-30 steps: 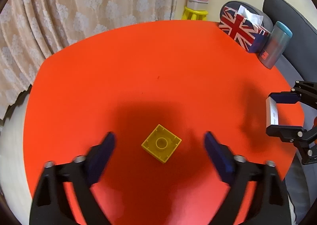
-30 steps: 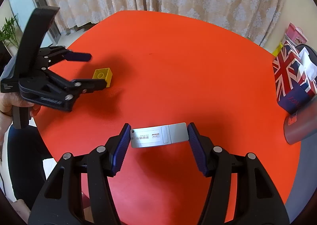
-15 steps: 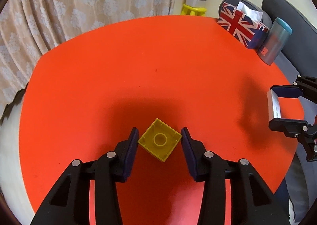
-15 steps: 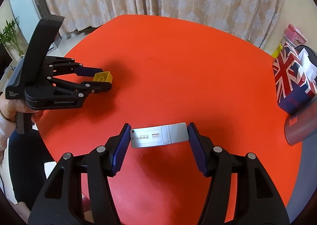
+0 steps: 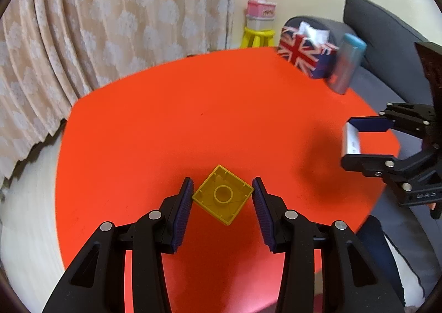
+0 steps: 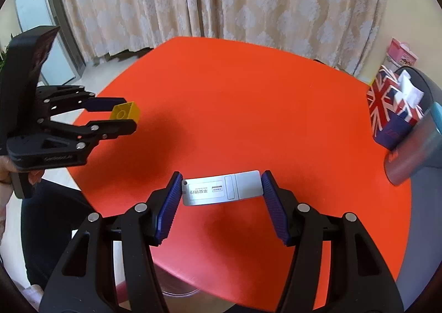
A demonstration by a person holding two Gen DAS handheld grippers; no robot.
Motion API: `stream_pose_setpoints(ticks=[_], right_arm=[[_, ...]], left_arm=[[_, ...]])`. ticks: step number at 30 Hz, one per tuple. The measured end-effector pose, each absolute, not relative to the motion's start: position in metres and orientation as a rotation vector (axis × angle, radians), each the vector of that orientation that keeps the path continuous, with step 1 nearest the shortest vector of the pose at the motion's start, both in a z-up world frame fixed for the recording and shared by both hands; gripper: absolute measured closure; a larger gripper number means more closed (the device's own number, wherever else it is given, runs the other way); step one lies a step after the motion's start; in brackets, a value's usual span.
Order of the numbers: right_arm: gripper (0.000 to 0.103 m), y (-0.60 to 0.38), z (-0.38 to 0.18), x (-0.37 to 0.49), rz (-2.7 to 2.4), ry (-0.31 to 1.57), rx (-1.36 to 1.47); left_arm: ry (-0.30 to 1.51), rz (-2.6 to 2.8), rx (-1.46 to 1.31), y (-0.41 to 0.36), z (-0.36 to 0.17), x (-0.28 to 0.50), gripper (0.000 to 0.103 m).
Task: Collect trash
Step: 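Carry the yellow block over the wastebasket and open the left gripper while the right gripper carries the white box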
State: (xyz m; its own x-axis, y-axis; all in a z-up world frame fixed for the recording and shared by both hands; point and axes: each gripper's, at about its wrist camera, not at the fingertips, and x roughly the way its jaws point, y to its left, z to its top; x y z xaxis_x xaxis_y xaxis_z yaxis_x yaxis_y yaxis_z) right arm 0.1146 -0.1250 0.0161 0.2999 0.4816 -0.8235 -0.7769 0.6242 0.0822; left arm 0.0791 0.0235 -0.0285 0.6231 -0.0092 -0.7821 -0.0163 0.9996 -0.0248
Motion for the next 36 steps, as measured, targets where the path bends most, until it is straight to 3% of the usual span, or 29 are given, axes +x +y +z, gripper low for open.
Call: stream_pose_setpoints(ticks=[14, 36], right_arm=[[0.045, -0.169, 0.037, 0.033, 0.873, 0.875, -0.338], [0.045, -0.192, 0.017, -0.026, 0.895, 0.866, -0.334]], left_arm=[[0.818, -0.047, -0.024, -0.020, -0.001, 0.000, 0.060], [0.884, -0.089, -0.027, -0.057, -0.049, -0.054, 0.060]])
